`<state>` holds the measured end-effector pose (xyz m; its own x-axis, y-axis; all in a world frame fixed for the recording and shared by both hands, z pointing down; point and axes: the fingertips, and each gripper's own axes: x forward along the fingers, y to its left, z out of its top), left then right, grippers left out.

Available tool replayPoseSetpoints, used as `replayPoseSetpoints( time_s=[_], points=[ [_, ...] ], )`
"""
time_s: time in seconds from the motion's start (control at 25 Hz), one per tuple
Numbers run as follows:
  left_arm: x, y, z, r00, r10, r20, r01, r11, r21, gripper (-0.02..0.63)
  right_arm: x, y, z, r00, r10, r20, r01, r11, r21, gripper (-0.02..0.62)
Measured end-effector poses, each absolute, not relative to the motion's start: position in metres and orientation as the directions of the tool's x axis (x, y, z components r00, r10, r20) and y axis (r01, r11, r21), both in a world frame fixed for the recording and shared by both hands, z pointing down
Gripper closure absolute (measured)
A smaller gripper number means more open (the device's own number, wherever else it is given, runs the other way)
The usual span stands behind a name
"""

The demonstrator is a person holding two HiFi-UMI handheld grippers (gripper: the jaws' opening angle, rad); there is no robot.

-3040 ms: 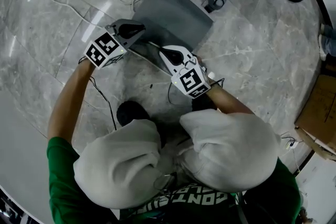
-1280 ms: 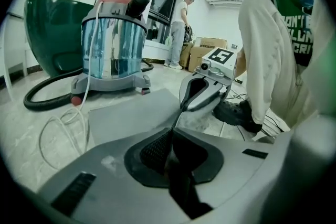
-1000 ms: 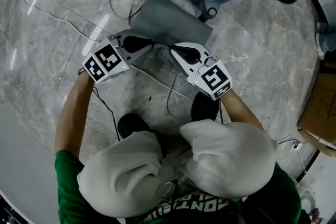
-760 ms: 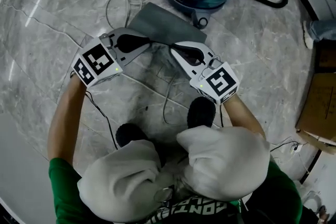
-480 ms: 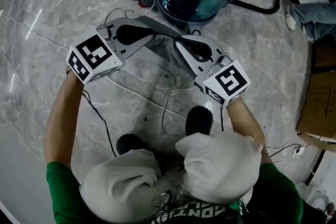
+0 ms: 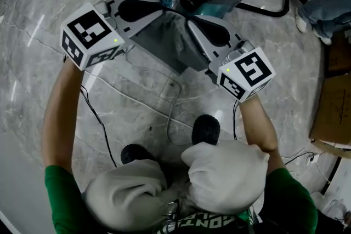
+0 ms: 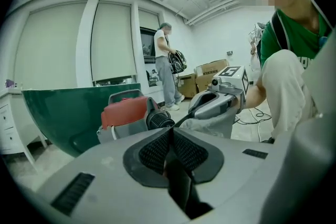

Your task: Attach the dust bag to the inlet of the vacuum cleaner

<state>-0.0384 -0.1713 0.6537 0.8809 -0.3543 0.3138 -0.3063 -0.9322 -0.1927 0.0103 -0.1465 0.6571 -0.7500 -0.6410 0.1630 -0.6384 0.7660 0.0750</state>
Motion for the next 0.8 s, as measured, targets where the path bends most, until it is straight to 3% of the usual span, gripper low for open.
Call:
replayPoseSetpoints(
  time_s=[0.8],
  points=[
    [-0.011,-0.223,0.658,0.872,-0.405,0.276,-0.356,-0.91,-0.211,0.578,0.035,-0.192,0.659,-0.668,-0.723,0.174,-0.718,0.688,0.1,0.578]
  ],
)
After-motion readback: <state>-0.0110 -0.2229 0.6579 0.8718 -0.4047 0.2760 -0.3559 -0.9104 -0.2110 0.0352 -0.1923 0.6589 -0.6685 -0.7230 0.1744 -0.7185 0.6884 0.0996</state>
